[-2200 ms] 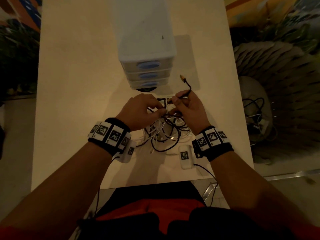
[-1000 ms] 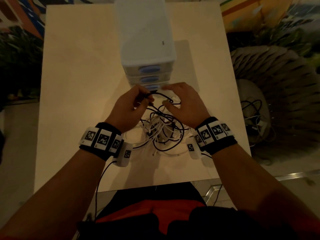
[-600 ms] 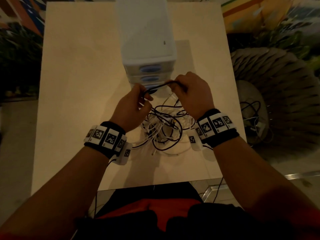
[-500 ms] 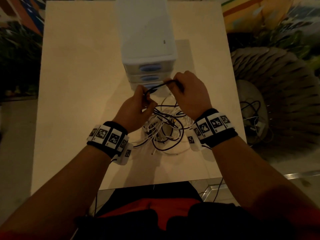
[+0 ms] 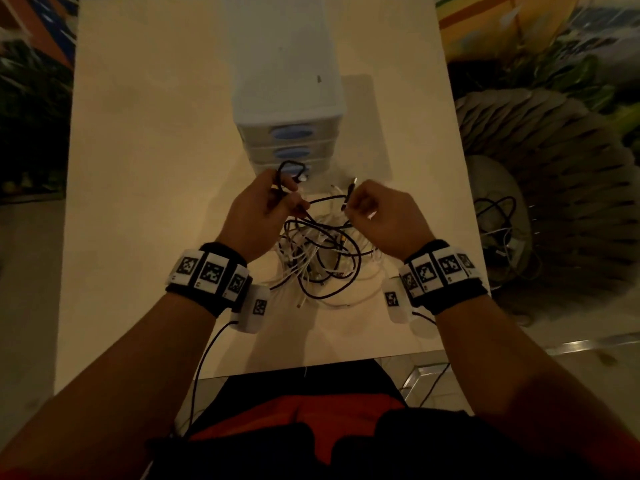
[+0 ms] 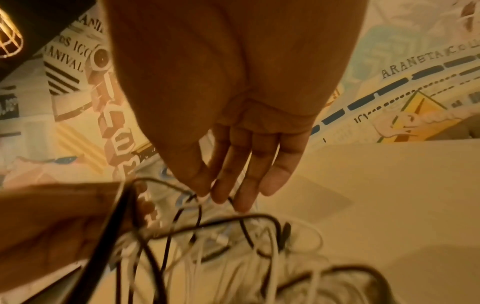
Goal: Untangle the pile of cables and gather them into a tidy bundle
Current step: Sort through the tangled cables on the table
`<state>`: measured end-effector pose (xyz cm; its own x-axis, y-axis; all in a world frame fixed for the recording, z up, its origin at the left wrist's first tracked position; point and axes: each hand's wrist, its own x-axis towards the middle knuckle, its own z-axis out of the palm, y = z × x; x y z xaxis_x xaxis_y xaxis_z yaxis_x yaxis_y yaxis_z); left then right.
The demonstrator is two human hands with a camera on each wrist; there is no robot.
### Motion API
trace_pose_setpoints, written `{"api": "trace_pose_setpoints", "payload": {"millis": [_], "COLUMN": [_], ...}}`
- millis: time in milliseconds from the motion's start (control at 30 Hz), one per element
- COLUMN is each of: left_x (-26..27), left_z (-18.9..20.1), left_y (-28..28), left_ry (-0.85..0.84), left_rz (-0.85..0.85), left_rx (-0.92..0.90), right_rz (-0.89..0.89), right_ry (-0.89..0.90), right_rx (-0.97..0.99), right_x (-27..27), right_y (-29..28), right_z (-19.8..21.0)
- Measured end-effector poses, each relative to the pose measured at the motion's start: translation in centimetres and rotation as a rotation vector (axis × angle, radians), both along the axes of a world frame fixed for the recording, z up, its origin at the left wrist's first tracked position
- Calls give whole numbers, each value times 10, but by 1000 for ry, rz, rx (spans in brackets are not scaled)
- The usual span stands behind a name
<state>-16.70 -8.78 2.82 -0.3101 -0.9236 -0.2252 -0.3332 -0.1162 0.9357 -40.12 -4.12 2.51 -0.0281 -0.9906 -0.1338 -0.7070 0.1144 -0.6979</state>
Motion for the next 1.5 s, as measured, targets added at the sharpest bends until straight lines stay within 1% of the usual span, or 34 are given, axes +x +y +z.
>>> {"api": "trace_pose_setpoints", "payload": {"millis": [67, 133, 233, 300, 333, 433, 467, 533, 600, 667, 733, 767, 800, 867, 1033, 1100, 1133, 1200, 1267, 1367, 1500], "left_x": [0, 0, -1, -2, -3, -3, -3, -3, -6, -13, -19, -20, -19, -14, 6, 10, 10, 8, 3, -6, -7], "left_z": [-1, -2, 0, 2, 4, 10, 12, 15, 16, 19, 17, 13, 10, 5, -5, -7, -7, -5, -2, 1, 5], "left_y": [1, 1, 1, 1, 1, 0, 0, -2, -4, -7, -9, -9, -10, -10, -13, -14, -15, -14, -11, -6, -9], "left_ry": [33, 56, 59, 39, -10, -338, -416, -484, -452, -407, -468, -519, -568, -628, -677, -687, -690, -703, -723, -744, -769], "left_rz": [18, 27, 62, 90, 98, 98, 100, 97, 26, -172, -359, -393, -389, -329, -253, -262, -272, -283, -294, -314, -321], "left_rx": [21, 32, 49, 64, 52, -93, -132, -231, -412, -537, -581, -578, -568, -539, -488, -511, -537, -593, -634, -632, -580], "right_rz": [75, 148, 207, 257, 276, 253, 230, 185, 161, 151, 140, 131, 120, 82, -33, -66, -67, -20, 58, 172, 229], "right_ry": [24, 57, 49, 104, 137, 188, 202, 173, 87, 1, -46, -73, -106, -153, -228, -231, -204, -95, 9, 23, 15], "right_rx": [46, 50, 97, 108, 82, -50, -90, -153, -158, -131, -132, -127, -122, -130, -185, -185, -161, -95, -78, -50, 25], "right_x": [3, 4, 2, 0, 0, 2, 4, 9, 15, 20, 24, 24, 24, 18, -10, -22, -27, -33, -27, 1, 31], "right_y": [9, 13, 13, 10, 9, 3, 1, -2, -5, -7, -7, -8, -8, -7, 2, 8, 11, 16, 17, 8, -8], "right_z": [-12, -18, -17, -15, -13, -6, -4, 0, 5, 10, 17, 19, 21, 23, 19, 10, 5, -3, -1, 18, 32]}}
